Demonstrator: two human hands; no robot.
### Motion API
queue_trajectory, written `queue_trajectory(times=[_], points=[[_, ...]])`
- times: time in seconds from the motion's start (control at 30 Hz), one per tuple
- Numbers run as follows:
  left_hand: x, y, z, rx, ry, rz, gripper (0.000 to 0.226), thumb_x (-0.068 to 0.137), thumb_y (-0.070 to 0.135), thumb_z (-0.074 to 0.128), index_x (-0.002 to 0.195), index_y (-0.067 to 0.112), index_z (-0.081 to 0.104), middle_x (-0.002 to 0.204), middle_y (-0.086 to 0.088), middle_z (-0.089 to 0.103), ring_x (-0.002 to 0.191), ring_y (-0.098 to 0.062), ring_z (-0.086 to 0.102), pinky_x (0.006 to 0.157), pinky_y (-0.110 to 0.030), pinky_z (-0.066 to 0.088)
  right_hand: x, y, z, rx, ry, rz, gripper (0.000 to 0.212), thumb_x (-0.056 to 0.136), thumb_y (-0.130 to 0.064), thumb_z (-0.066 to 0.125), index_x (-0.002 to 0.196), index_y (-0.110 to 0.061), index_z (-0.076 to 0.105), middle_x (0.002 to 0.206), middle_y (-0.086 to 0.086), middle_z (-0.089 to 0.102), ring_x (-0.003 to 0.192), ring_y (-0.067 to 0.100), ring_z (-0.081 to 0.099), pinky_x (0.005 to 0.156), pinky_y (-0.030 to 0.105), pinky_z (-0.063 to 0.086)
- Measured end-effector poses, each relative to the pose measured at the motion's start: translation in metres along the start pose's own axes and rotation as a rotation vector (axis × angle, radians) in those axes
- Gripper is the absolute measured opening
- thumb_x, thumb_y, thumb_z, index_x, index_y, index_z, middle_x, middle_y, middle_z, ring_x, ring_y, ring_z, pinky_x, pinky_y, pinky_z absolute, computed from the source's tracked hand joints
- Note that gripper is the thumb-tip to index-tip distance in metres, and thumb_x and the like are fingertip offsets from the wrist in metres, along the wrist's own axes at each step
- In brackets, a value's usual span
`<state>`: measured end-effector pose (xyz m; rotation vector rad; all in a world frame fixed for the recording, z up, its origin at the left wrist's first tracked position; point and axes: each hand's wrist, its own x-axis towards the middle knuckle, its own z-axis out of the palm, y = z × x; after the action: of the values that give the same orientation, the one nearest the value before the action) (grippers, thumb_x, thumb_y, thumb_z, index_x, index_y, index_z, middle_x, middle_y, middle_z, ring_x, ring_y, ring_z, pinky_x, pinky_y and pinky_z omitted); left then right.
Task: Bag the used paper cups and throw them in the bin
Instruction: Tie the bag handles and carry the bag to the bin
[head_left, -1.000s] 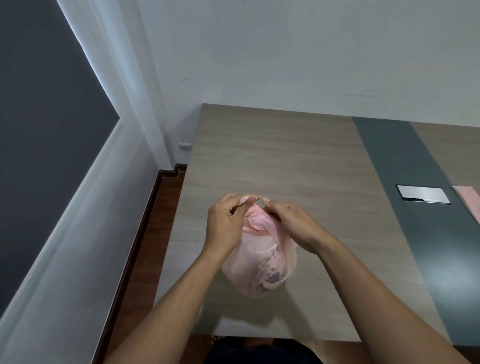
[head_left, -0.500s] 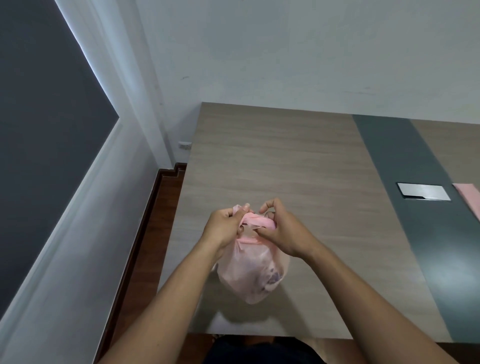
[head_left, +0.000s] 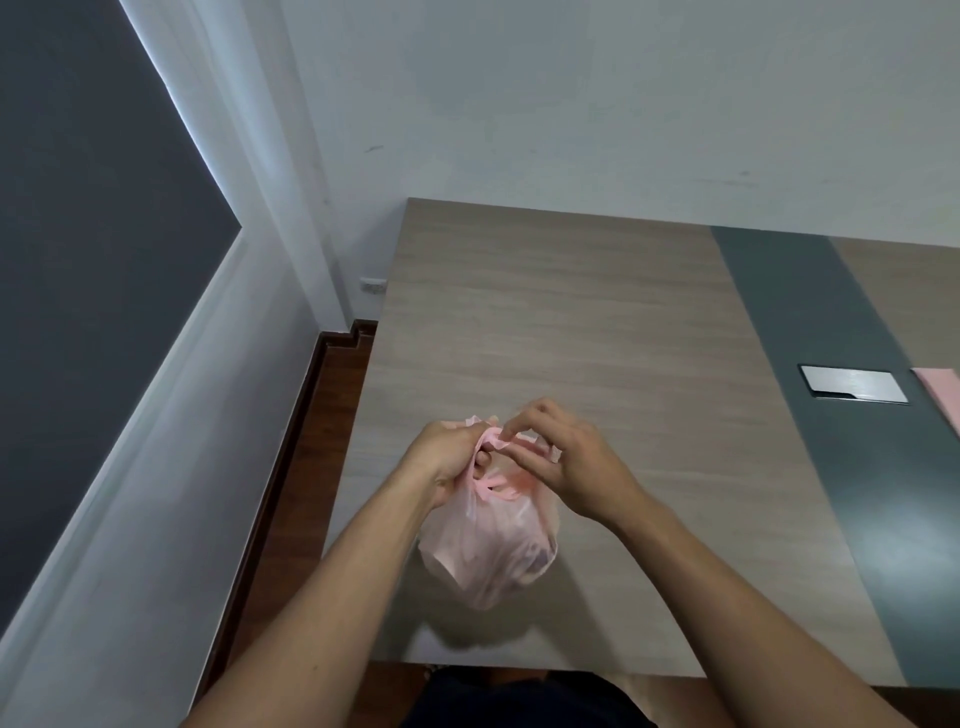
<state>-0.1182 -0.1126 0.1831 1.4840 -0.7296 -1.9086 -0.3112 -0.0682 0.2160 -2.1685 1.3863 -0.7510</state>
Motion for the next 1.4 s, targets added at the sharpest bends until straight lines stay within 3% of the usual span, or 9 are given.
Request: queue_trajectory(times=[0.17,0.27,0.37,0.47,0.63,0.9,1.1,1.27,1.4], points=[[-0.001,-0.005,-0.006,0.026,0.097,0.033,0.037,0.106,0.032,0.07,0.092,-0.001,0.082,0.077,-0.009,0.079,0.057,-0.015,0.066,0.06,-0.028,0.054,0.0,0.006,0.007,0.059,0.061,0.037,0.017,0.107,-0.034,0.068,0.108,-0.02,0.078,0.103,-0.007,0.072,0.096,0.011,0.07,0.084,0.038,0.058],[-0.008,-0.007,-0.008,0.152,0.172,0.107,0.04,0.107,0.043,0.066,0.095,0.011,0.087,0.086,-0.007,0.085,0.076,-0.02,0.082,0.074,-0.031,0.064,-0.002,0.01,0.01,0.097,0.096,0.126,0.013,0.106,-0.028,0.071,0.1,-0.018,0.074,0.097,-0.009,0.075,0.095,0.01,0.072,0.086,0.036,0.058],[-0.01,-0.011,-0.012,0.374,0.314,0.169,0.035,0.107,0.05,0.063,0.095,0.029,0.088,0.083,0.01,0.084,0.08,-0.011,0.079,0.061,-0.02,0.055,-0.007,0.017,0.012,0.148,0.102,0.259,0.013,0.106,-0.031,0.071,0.097,-0.022,0.073,0.096,-0.015,0.078,0.097,0.006,0.074,0.085,0.023,0.056],[-0.004,-0.015,-0.019,0.389,0.354,0.216,0.033,0.107,0.048,0.064,0.094,0.031,0.088,0.081,0.013,0.083,0.083,-0.011,0.079,0.065,-0.029,0.061,-0.014,0.029,0.015,0.187,0.119,0.38,0.014,0.106,-0.032,0.07,0.096,-0.023,0.071,0.095,-0.015,0.079,0.095,0.003,0.074,0.083,0.017,0.053],[0.008,-0.029,-0.031,0.525,0.428,0.293,0.038,0.107,0.046,0.064,0.086,0.023,0.086,0.076,0.006,0.081,0.078,-0.017,0.077,0.071,-0.039,0.063,-0.023,0.041,0.02,0.264,0.126,0.557,0.016,0.107,-0.03,0.069,0.095,-0.019,0.071,0.094,-0.013,0.081,0.091,0.0,0.075,0.081,0.023,0.057],[0.004,-0.053,-0.037,0.535,0.559,0.434,0.033,0.108,0.036,0.065,0.087,0.015,0.079,0.082,0.002,0.08,0.077,-0.015,0.076,0.057,-0.016,0.045,-0.038,0.055,0.023,0.367,0.212,0.769,0.018,0.111,-0.026,0.062,0.102,-0.011,0.063,0.098,-0.007,0.083,0.085,0.006,0.08,0.08,0.039,0.059],[-0.008,-0.039,-0.019,0.504,0.36,0.52,0.028,0.114,0.04,0.051,0.106,0.025,0.072,0.098,0.008,0.076,0.087,-0.009,0.075,0.062,-0.013,0.054,-0.015,0.021,0.009,0.616,0.219,0.637,0.022,0.115,-0.026,0.053,0.114,-0.004,0.057,0.106,0.007,0.084,0.099,0.018,0.083,0.093,0.037,0.064],[-0.01,-0.031,-0.005,0.529,-0.01,0.6,0.021,0.102,0.041,0.073,0.119,0.032,0.08,0.111,0.012,0.078,0.102,-0.006,0.074,0.084,-0.028,0.063,-0.002,-0.003,0.003,0.748,0.18,0.519,0.024,0.113,-0.019,0.058,0.116,0.005,0.061,0.104,0.015,0.084,0.098,0.027,0.083,0.091,0.034,0.066],[-0.004,-0.035,-0.002,0.593,0.037,0.632,0.015,0.098,0.031,0.08,0.109,0.022,0.086,0.1,0.005,0.075,0.092,-0.012,0.073,0.081,-0.042,0.062,-0.003,-0.002,0.004,0.75,0.185,0.508,0.022,0.109,-0.023,0.066,0.119,-0.004,0.066,0.11,0.012,0.082,0.1,0.027,0.08,0.087,0.033,0.065]])
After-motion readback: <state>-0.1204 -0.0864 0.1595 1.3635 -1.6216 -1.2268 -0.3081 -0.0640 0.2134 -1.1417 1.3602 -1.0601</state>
